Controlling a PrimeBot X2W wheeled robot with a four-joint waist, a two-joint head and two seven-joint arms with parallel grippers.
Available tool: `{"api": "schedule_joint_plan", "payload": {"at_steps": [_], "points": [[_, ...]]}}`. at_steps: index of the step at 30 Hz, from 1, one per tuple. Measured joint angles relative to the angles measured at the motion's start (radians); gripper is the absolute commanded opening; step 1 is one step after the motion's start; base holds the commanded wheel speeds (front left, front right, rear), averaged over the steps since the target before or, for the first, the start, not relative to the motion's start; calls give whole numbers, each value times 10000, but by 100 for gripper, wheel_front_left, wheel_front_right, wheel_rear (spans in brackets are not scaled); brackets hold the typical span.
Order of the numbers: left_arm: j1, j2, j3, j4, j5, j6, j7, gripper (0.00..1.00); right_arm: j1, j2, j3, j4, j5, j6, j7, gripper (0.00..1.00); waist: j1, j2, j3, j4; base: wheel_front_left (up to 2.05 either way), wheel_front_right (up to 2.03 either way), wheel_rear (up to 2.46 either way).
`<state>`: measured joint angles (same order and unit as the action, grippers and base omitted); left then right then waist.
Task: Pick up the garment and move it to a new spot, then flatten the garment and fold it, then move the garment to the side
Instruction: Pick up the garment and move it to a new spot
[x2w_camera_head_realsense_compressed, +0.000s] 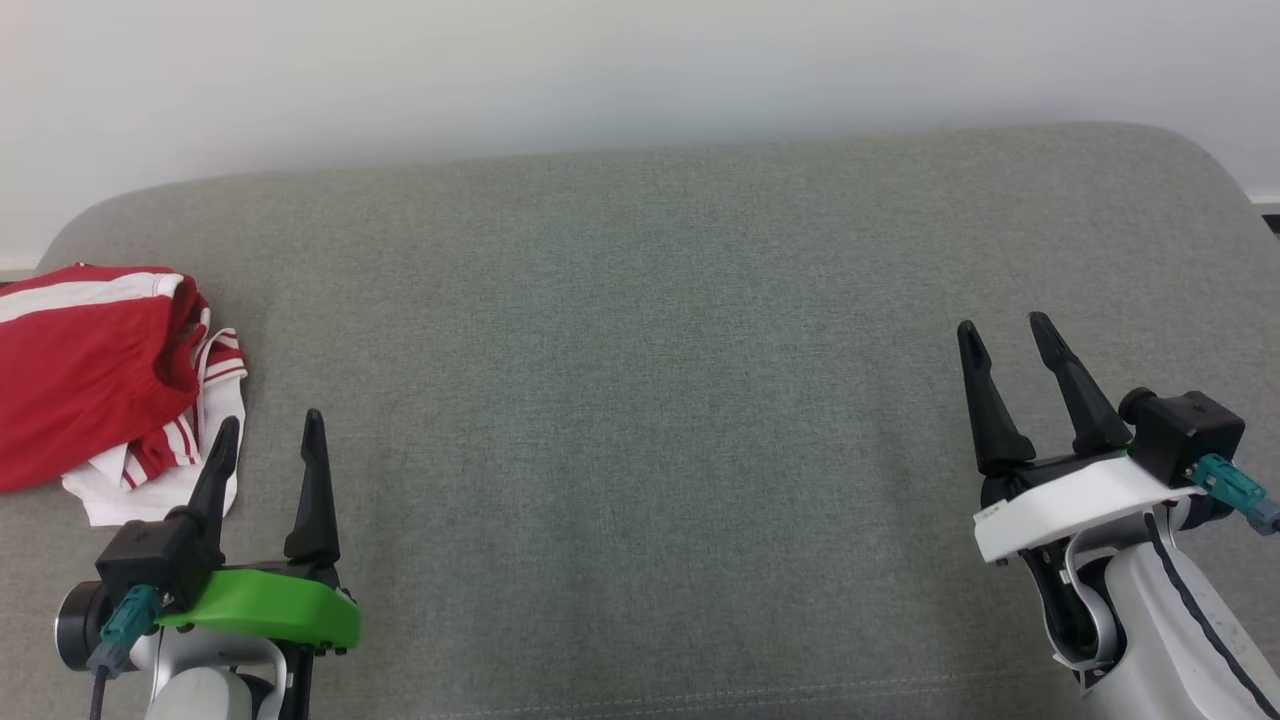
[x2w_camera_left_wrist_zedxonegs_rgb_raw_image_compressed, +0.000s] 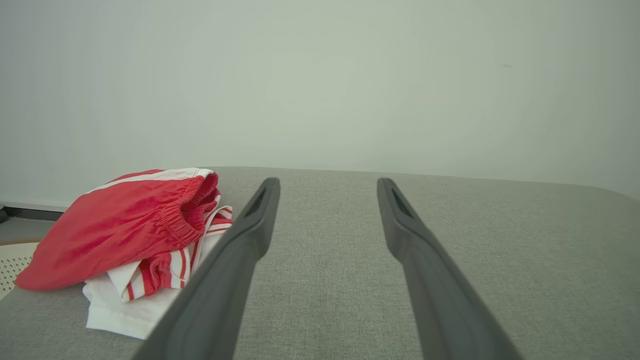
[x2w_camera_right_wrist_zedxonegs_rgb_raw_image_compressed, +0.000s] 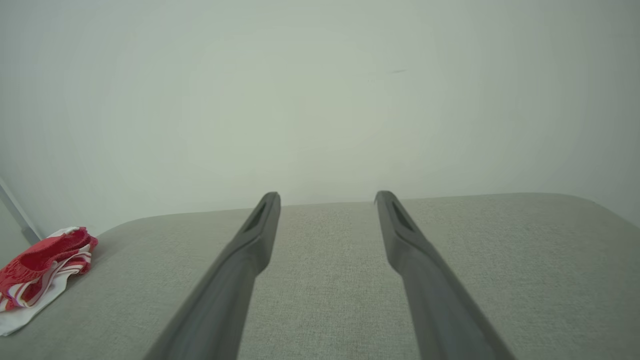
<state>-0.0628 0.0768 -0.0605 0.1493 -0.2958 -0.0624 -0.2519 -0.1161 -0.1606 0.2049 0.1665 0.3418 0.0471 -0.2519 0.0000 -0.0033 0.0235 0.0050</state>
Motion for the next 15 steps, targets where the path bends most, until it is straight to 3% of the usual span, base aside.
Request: {"api": "schedule_joint_plan", "payload": {"at_steps": [15], "points": [[-270,-186,213,94,-4,-77,0,100,-81,182,52,-267,-13,401,0,100,0,0,268,775,0,0,0]]}}
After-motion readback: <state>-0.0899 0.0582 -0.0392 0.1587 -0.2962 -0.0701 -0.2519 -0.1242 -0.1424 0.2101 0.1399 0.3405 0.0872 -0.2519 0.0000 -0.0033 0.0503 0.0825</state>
